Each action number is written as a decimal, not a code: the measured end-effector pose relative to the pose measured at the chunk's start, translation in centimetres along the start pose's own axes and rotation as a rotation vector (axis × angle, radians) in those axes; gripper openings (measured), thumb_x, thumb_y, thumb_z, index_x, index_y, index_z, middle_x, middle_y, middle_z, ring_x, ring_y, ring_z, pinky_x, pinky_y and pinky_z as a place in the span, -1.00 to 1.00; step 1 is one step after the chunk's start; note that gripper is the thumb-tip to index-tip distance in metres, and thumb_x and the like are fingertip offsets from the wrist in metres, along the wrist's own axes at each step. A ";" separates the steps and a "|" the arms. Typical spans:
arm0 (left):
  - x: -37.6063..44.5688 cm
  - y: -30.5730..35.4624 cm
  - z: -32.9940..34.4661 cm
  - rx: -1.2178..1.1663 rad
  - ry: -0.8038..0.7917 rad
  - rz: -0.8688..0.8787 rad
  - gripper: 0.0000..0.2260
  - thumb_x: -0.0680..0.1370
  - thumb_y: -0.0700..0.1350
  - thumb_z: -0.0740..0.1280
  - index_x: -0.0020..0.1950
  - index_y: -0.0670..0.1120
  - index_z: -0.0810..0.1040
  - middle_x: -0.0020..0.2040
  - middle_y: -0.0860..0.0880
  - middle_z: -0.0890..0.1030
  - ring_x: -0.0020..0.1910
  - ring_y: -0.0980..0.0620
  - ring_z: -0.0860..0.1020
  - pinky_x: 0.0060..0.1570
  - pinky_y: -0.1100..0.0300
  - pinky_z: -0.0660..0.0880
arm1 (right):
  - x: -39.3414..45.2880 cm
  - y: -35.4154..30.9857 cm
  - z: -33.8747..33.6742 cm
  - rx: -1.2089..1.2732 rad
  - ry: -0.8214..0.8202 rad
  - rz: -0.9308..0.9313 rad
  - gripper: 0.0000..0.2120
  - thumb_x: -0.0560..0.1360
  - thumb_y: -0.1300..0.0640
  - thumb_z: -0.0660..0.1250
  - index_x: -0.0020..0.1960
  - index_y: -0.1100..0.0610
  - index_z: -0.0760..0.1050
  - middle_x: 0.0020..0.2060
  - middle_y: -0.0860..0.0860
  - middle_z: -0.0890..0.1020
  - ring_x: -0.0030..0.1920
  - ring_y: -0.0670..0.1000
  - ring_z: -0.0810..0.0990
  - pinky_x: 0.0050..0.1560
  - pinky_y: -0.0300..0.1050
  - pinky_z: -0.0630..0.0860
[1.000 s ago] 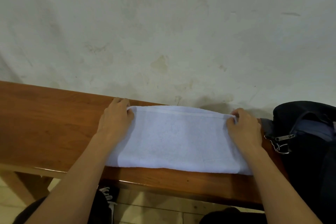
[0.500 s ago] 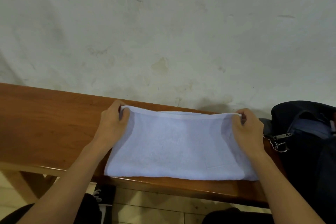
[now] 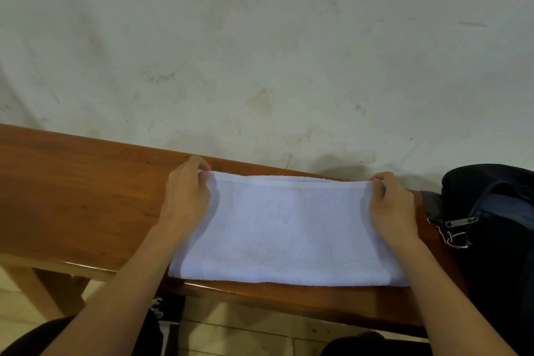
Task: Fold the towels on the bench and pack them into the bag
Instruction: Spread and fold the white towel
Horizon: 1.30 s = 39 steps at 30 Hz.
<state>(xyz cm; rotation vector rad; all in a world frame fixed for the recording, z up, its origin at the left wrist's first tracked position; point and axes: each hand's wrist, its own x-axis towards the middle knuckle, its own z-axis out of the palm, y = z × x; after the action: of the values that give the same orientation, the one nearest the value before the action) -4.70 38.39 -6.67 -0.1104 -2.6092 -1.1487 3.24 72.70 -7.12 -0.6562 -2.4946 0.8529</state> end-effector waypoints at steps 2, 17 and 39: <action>-0.2 0.4 0.0 0.054 0.069 -0.011 -0.89 0.63 -0.26 0.23 0.03 -0.17 0.55 -0.07 -0.09 0.59 -0.10 -0.02 0.53 -0.24 0.26 0.38 | 0.1 0.1 -0.1 -0.012 -0.002 0.004 -0.79 0.66 0.19 0.09 0.08 0.16 0.49 -0.08 0.19 0.61 -0.01 0.23 0.53 -0.01 0.12 0.47; 0.6 -0.6 0.2 0.295 -0.130 0.162 -0.92 0.61 -0.24 0.28 0.05 -0.12 0.55 0.02 -0.05 0.53 -0.01 0.04 0.40 -0.08 0.18 0.40 | -0.5 0.4 -0.6 -0.216 -0.092 -0.089 -0.79 0.55 0.21 0.24 0.15 0.17 0.55 0.08 0.08 0.53 0.09 0.13 0.48 0.04 0.09 0.52; -0.8 3.2 -4.6 0.645 -0.381 0.144 -0.83 0.53 -0.10 0.39 -0.20 0.02 0.43 -0.22 0.06 0.52 -0.26 0.13 0.49 -0.30 0.31 0.39 | -0.9 -0.8 -1.7 -0.092 -0.018 0.058 -0.85 0.51 0.12 0.33 -0.20 0.11 0.43 -0.31 0.06 0.55 -0.29 0.01 0.49 -0.39 -0.12 0.39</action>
<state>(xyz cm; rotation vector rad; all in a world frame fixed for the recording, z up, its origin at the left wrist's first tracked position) -2.34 37.27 -1.70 -0.4005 -3.0985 -0.2128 4.66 72.39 -5.58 -0.7584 -2.5544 0.7710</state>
